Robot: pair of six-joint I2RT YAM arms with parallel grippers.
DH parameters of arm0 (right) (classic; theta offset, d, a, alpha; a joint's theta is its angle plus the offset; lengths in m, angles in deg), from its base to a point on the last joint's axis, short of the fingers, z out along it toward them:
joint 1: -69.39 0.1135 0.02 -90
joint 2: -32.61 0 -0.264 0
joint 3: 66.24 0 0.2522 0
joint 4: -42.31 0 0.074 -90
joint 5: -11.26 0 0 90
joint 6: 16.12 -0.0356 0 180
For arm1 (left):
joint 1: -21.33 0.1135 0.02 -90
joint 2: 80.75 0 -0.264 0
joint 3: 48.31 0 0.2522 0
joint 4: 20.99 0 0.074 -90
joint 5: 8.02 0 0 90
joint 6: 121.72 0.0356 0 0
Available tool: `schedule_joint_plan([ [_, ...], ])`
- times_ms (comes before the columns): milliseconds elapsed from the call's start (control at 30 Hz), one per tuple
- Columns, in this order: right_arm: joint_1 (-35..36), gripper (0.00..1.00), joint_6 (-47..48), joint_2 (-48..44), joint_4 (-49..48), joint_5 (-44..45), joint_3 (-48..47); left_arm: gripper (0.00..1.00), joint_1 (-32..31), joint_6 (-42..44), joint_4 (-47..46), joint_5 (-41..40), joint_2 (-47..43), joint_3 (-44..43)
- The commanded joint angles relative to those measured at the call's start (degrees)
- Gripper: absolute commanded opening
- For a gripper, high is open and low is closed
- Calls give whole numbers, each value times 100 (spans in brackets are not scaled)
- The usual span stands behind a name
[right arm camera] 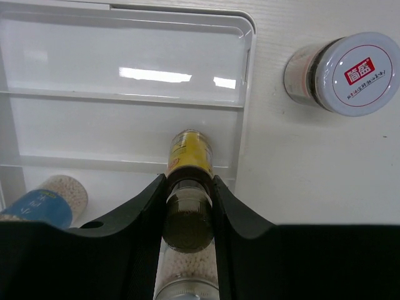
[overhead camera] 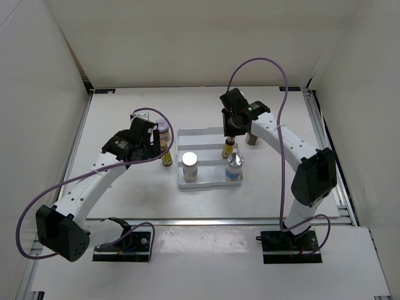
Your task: Organize the condiment bottles
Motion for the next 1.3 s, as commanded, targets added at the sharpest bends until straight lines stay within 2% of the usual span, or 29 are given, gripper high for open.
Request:
schedule_joint_plan([
  [0,0,0,23,-62,-561,206,11,100,18,38,-111,0,-149,29],
  [200,53,1,-82,114,-561,258,64,100,18,38,-111,0,-149,29],
  [500,53,24,-136,114,-561,258,117,100,18,91,-111,0,-149,29],
  [633,53,25,-136,114,-509,258,117,100,18,91,-111,0,-149,29],
  [733,53,48,-136,114,-448,311,117,100,18,91,-111,0,-149,-41],
  [800,105,48,-136,114,-447,363,55,100,18,143,-111,183,-79,-312],
  [833,105,51,-136,114,-447,364,55,100,18,143,-111,254,-27,-401],
  [867,105,63,-136,53,-447,364,55,100,18,143,-111,254,87,-506],
  [1033,158,98,-188,-124,-394,644,55,100,185,4,-111,369,369,-955],
  [1067,158,100,-188,-193,-394,715,55,100,237,3,-111,430,369,-955],
  [1267,158,100,-83,-677,-394,1067,2,100,290,-120,-339,764,703,-1008],
])
